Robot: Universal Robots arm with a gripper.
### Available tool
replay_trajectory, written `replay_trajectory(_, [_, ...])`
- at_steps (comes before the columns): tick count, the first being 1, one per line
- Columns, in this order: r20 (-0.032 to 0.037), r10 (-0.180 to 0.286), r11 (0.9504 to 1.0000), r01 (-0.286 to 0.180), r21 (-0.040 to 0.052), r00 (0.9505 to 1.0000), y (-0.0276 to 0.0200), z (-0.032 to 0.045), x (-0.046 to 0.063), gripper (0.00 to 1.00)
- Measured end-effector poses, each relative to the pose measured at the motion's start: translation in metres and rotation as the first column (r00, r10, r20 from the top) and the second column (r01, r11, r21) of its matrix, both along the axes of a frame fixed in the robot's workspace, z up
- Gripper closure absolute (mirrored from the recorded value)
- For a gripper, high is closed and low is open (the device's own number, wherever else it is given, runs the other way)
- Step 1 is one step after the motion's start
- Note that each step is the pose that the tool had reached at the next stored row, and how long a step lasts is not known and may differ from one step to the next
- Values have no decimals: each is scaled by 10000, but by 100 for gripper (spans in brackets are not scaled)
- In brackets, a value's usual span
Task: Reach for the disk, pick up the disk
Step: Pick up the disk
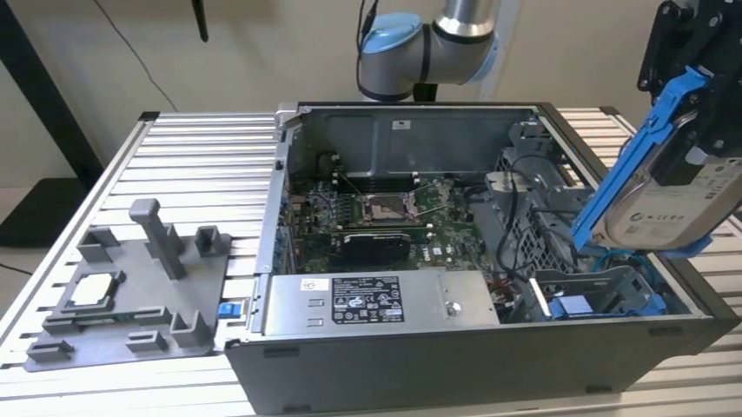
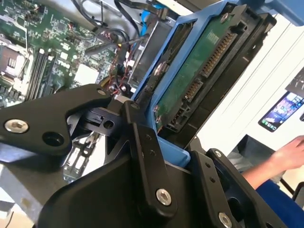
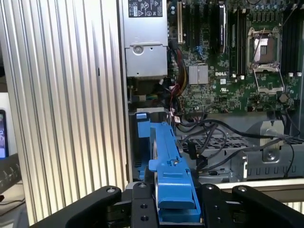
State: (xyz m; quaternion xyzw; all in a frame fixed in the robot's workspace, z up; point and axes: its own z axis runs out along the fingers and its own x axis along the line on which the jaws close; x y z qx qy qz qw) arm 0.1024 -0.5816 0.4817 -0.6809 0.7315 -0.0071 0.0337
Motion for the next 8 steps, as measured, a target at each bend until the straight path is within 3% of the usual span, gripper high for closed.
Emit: replay_trajectory(8, [5,261,9997,-261,3,9997,-5,-126,-40,100])
